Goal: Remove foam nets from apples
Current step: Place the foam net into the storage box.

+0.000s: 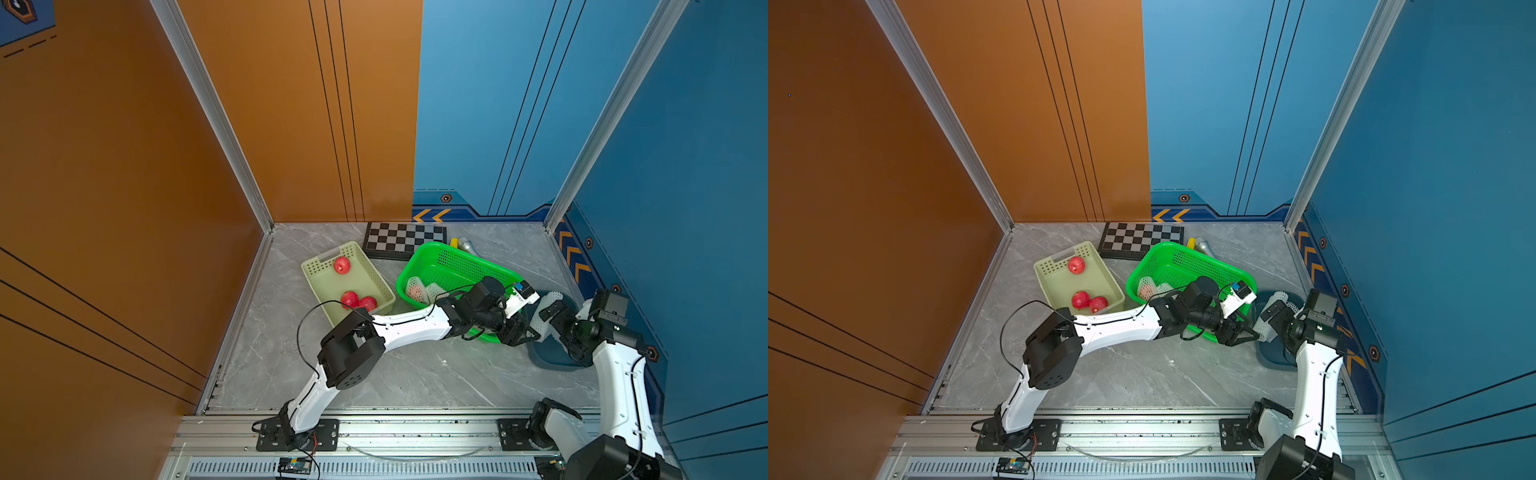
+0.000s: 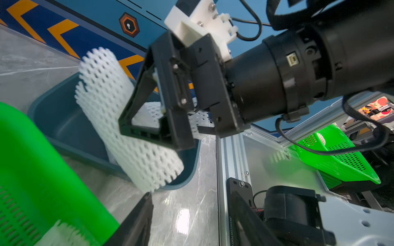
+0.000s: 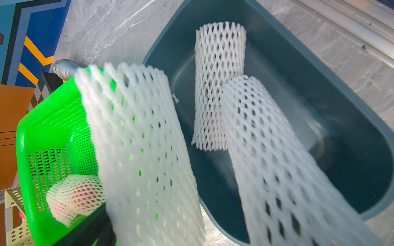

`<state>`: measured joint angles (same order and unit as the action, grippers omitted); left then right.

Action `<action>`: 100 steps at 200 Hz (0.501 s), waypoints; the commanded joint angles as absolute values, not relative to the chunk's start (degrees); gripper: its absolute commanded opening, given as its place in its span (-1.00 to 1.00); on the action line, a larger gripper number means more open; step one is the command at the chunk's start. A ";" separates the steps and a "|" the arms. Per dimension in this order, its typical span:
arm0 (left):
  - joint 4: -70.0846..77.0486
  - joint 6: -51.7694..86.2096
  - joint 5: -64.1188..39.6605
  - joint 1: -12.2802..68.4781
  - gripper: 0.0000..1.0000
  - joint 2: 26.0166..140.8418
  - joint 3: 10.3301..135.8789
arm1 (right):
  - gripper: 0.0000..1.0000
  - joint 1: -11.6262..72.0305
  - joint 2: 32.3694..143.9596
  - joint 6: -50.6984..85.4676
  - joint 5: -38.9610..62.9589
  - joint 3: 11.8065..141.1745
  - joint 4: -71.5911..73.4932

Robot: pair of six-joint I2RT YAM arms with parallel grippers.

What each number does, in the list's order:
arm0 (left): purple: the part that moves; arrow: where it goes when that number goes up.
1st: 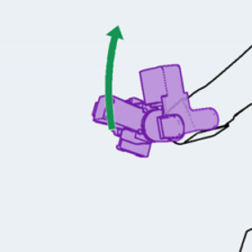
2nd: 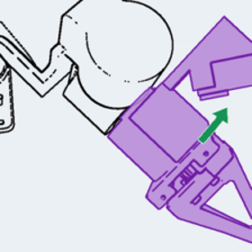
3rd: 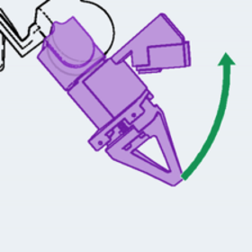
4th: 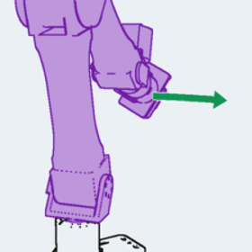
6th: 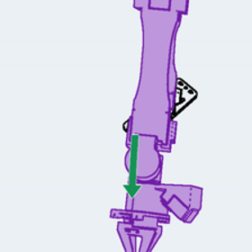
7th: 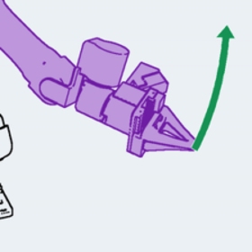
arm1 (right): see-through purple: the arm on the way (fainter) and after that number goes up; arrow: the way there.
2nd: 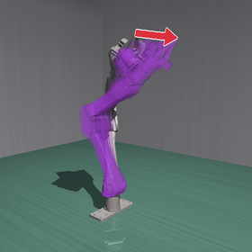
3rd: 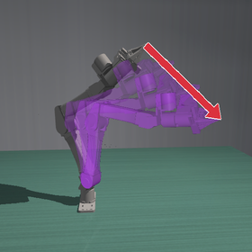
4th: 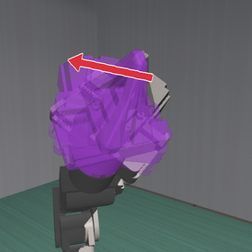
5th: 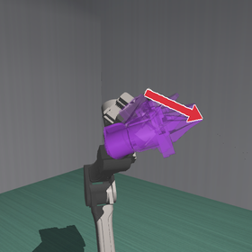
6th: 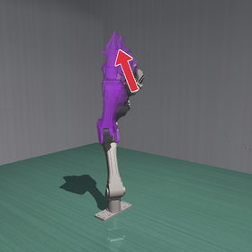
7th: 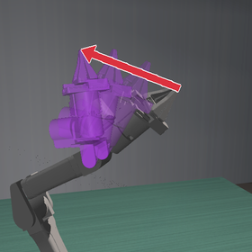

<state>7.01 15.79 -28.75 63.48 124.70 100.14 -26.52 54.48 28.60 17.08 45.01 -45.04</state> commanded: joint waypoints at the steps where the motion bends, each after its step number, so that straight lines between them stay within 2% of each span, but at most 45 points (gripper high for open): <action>1: 2.45 13.60 -24.67 63.97 0.00 127.88 104.20 | 0.99 -27.08 54.14 29.17 18.93 44.66 -47.06; 34: -2.80 12.22 -23.59 64.47 -0.31 131.95 110.81 | 0.99 -28.14 52.97 29.01 19.07 44.30 -47.60; 49: -4.08 12.47 -23.62 64.49 -0.58 133.27 112.67 | 0.99 -29.11 52.22 29.05 19.29 44.42 -47.69; 66: -4.13 13.14 -23.94 64.65 -1.00 134.24 113.64 | 0.99 -29.81 51.86 29.55 19.57 45.04 -47.78; 100: -4.72 13.62 -24.53 64.66 -1.00 136.00 115.52 | 0.99 -31.33 52.10 31.26 22.41 47.60 -47.75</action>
<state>-2.87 13.39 -24.21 64.49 134.58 113.08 -30.33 52.29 29.45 19.79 45.19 -46.13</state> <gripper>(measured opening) 0.046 0.996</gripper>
